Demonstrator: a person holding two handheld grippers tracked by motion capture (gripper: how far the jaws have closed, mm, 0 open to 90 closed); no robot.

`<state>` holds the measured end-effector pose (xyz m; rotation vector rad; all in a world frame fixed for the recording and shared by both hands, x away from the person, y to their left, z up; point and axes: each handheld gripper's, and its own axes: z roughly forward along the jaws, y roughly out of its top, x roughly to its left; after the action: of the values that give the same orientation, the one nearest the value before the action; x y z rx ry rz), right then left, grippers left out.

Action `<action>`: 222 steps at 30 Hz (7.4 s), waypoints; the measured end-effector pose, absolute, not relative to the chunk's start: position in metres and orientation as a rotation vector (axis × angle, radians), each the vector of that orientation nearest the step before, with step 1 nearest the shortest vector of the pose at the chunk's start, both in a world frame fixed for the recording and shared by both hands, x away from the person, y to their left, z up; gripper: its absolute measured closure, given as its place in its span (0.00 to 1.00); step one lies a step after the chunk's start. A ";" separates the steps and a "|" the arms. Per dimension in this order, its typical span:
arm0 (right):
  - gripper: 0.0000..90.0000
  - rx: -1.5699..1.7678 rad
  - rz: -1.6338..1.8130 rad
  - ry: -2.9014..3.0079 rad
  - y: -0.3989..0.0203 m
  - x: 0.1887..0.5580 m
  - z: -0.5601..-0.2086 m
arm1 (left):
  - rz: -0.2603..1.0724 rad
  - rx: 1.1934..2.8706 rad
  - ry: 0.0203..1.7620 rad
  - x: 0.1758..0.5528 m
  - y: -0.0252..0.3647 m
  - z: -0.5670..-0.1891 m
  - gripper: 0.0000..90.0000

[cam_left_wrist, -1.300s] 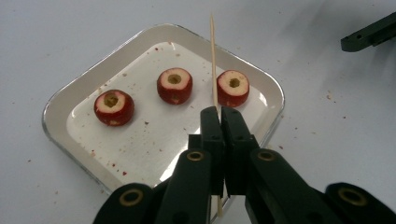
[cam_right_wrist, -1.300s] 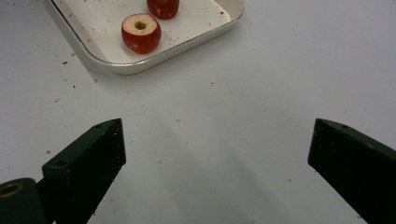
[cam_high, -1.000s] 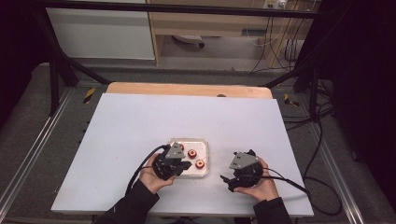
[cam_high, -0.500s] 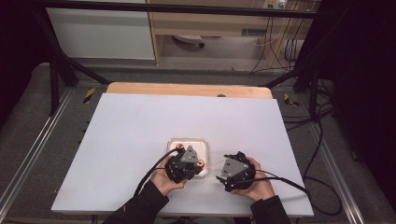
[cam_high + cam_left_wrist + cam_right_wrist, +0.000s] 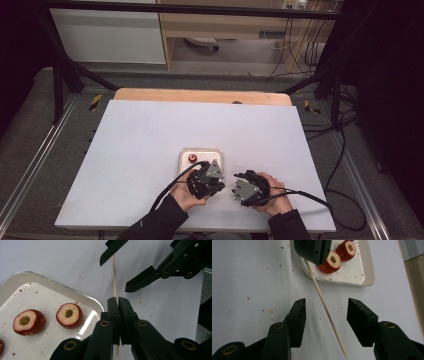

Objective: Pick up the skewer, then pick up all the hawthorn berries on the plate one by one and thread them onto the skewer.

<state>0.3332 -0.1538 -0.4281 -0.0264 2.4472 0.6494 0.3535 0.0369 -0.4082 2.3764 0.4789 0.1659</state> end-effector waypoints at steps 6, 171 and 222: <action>0.69 -0.122 0.589 2.446 -0.153 0.332 -0.432 | 0.167 2.386 0.453 0.352 0.035 -0.406 0.98; 0.66 1.326 0.672 2.858 -0.077 0.429 -0.417 | 0.297 2.176 0.789 0.332 0.190 -0.435 0.98; 0.68 1.477 1.835 2.067 -0.107 0.409 -0.394 | 0.349 2.024 0.891 0.326 0.193 -0.432 0.98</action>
<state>0.4091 -0.1071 -0.3941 1.4773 2.0671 1.8352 0.3262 0.1930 -0.4323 2.0240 0.8914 0.3493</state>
